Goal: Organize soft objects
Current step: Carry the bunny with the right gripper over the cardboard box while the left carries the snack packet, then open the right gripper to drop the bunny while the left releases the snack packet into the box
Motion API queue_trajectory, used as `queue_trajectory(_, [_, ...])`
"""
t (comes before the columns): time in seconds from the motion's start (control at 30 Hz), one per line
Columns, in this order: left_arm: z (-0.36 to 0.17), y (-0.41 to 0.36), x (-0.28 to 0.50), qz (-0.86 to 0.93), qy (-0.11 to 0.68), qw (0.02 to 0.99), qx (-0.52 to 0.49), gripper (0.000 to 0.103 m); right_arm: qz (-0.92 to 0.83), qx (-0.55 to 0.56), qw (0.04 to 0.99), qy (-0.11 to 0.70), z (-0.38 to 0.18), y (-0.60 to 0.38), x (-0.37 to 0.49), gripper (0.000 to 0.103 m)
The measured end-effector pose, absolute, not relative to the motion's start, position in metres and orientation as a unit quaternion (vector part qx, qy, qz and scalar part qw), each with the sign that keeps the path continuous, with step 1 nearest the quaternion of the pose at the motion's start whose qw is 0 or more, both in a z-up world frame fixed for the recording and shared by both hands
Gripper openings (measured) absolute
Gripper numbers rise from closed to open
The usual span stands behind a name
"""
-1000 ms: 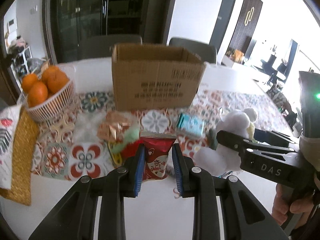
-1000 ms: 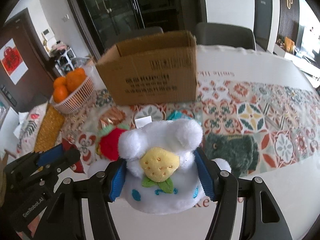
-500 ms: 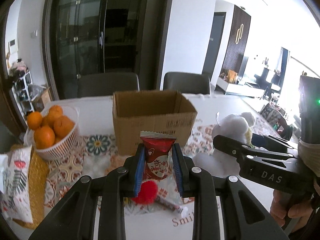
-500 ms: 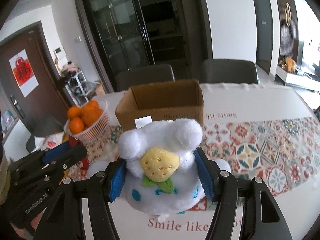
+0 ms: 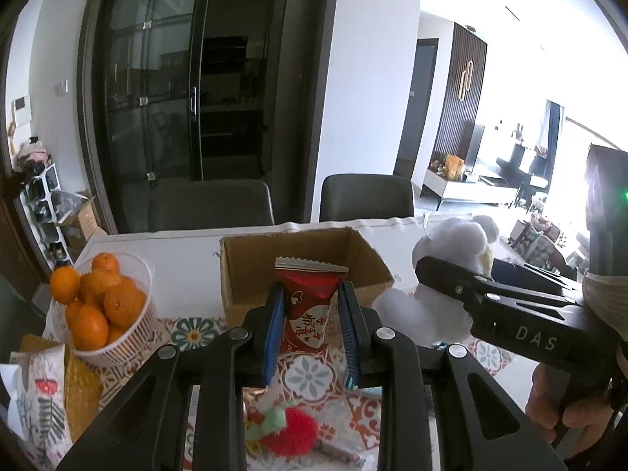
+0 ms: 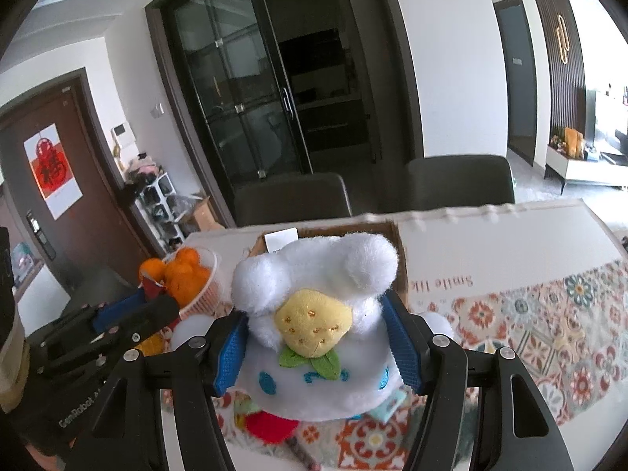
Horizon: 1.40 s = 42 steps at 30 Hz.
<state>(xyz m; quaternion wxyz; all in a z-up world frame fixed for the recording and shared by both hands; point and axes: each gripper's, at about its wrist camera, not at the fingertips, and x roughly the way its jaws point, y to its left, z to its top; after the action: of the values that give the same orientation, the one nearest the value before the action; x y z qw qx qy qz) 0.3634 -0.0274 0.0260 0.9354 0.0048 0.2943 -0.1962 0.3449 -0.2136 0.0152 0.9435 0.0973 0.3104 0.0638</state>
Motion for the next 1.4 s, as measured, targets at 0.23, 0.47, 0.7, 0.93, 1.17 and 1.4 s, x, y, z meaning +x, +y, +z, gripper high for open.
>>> queue_trajectory(0.23, [0.032, -0.034, 0.393, -0.186, 0.294, 0.937, 0.014, 0.028, 0.066, 0.092, 0.948, 0.296, 0.028, -0.216, 0.378, 0.065])
queue_trajectory(0.47, [0.030, -0.038, 0.434, -0.186, 0.313, 0.931, 0.011, 0.028, 0.073, 0.091, 0.948, 0.297, 0.028, -0.218, 0.409, 0.065])
queue_trajectory(0.7, [0.016, -0.042, 0.472, -0.188, 0.343, 0.920, 0.005, 0.028, 0.079, 0.086, 0.940, 0.320, 0.015, -0.221, 0.456, 0.065])
queue_trajectory(0.93, [-0.007, -0.047, 0.511, -0.185, 0.382, 0.905, 0.003, 0.028, 0.093, 0.099, 0.918, 0.372, -0.013, -0.226, 0.502, 0.065])
queue_trajectory(1.17, [-0.038, -0.058, 0.538, -0.185, 0.427, 0.885, 0.021, 0.033, 0.085, 0.093, 0.894, 0.430, -0.048, -0.230, 0.531, 0.068])
queue_trajectory(1.4, [-0.046, -0.057, 0.542, -0.161, 0.439, 0.884, 0.033, 0.055, 0.081, 0.078, 0.885, 0.451, -0.060, -0.232, 0.544, 0.081])
